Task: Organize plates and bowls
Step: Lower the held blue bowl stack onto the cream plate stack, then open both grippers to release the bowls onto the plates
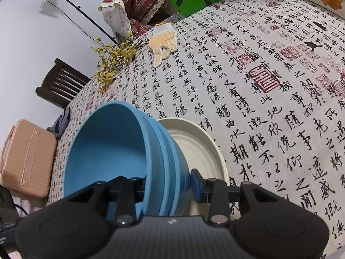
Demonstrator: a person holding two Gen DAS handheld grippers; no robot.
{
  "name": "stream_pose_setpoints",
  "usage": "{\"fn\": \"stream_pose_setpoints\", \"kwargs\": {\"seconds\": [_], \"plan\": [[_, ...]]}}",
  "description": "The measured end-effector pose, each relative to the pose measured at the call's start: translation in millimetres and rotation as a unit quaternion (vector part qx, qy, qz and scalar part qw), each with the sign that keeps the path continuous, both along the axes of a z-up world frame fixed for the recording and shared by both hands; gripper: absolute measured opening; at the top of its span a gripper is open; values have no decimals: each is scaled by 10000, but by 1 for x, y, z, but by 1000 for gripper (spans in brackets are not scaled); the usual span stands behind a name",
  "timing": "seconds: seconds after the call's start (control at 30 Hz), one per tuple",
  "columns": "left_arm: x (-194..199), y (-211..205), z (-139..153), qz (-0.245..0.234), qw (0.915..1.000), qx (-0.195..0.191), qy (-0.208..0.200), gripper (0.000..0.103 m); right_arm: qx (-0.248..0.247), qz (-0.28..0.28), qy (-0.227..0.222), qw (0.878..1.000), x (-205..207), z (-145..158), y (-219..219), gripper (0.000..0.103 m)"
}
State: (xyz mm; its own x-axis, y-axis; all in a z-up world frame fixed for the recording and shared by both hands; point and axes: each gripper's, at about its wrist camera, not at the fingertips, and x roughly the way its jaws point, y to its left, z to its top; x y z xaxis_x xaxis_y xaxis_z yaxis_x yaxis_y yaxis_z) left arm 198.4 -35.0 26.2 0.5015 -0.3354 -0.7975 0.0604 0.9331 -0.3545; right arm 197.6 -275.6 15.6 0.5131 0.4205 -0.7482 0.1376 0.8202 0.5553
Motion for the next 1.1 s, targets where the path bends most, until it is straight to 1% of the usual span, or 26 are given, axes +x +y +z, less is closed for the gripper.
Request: {"fn": "stream_pose_setpoints", "kwargs": {"seconds": [0.1, 0.23, 0.33, 0.37, 0.4, 0.43, 0.47, 0.5, 0.53, 0.57, 0.6, 0.63, 0.7, 0.73, 0.77, 0.9, 0.97, 1.0, 1.03, 1.1], "plan": [[0, 0, 0, 4, 10000, 20, -38, 45, 24, 23, -59, 10000, 0, 0, -1, 40], [-1, 2, 5, 55, 9998, 35, -190, 50, 173, 17, -264, 9995, -2, 2, -5, 43], [-5, 4, 10, 15, 9993, 5, -378, 59, 95, 31, -392, 9992, -3, 6, -6, 43], [-8, 4, 13, 6, 9990, 5, -458, 60, 84, 41, -427, 9990, -4, 7, -6, 43], [-11, 5, 15, -6, 9985, 12, -548, 64, 89, 46, -459, 9989, -4, 8, -6, 43], [-14, 6, 18, -10, 9978, 25, -663, 71, 103, 60, -509, 9986, -5, 9, -7, 44], [-17, 6, 20, 6, 9970, 34, -769, 74, 104, 71, -578, 9982, -7, 10, -7, 45], [-21, 7, 22, 25, 9960, 45, -888, 80, 77, 73, -662, 9977, -9, 12, -7, 49], [-25, 9, 23, 33, 9944, 82, -1054, 83, 22, 98, -796, 9968, -13, 14, -7, 58], [-31, 9, 25, 47, 9924, 155, -1219, 84, -33, 130, -934, 9955, -17, 16, -8, 63], [-34, 9, 27, 64, 9904, 233, -1360, 88, -65, 142, -1064, 9942, -21, 18, -8, 72], [-39, 9, 29, 78, 9882, 300, -1499, 94, -101, 159, -1222, 9923, -26, 20, -9, 77], [-49, 12, 31, 106, 9839, 336, -1751, 100, -199, 195, -1533, 9878, -36, 25, -10, 82], [-54, 14, 33, 112, 9821, 321, -1850, 102, -273, 232, -1698, 9848, -41, 27, -10, 84], [-59, 16, 35, 135, 9800, 307, -1963, 103, -362, 300, -1835, 9819, -44, 29, -9, 85], [-75, 21, 39, 260, 9707, 346, -2363, 103, -616, 443, -2253, 9713, -60, 34, -4, 87], [-81, 22, 38, 328, 9673, 454, -2472, 103, -712, 473, -2449, 9658, -68, 34, -1, 91], [-85, 22, 37, 330, 9657, 477, -2529, 103, -780, 468, -2544, 9628, -72, 35, 1, 94], [-88, 23, 35, 329, 9644, 483, -2579, 103, -876, 456, -2656, 9590, -77, 35, 2, 98], [-96, 24, 33, 334, 9615, 510, -2679, 103, -1106, 453, -2932, 9485, -88, 36, 6, 99]]}}
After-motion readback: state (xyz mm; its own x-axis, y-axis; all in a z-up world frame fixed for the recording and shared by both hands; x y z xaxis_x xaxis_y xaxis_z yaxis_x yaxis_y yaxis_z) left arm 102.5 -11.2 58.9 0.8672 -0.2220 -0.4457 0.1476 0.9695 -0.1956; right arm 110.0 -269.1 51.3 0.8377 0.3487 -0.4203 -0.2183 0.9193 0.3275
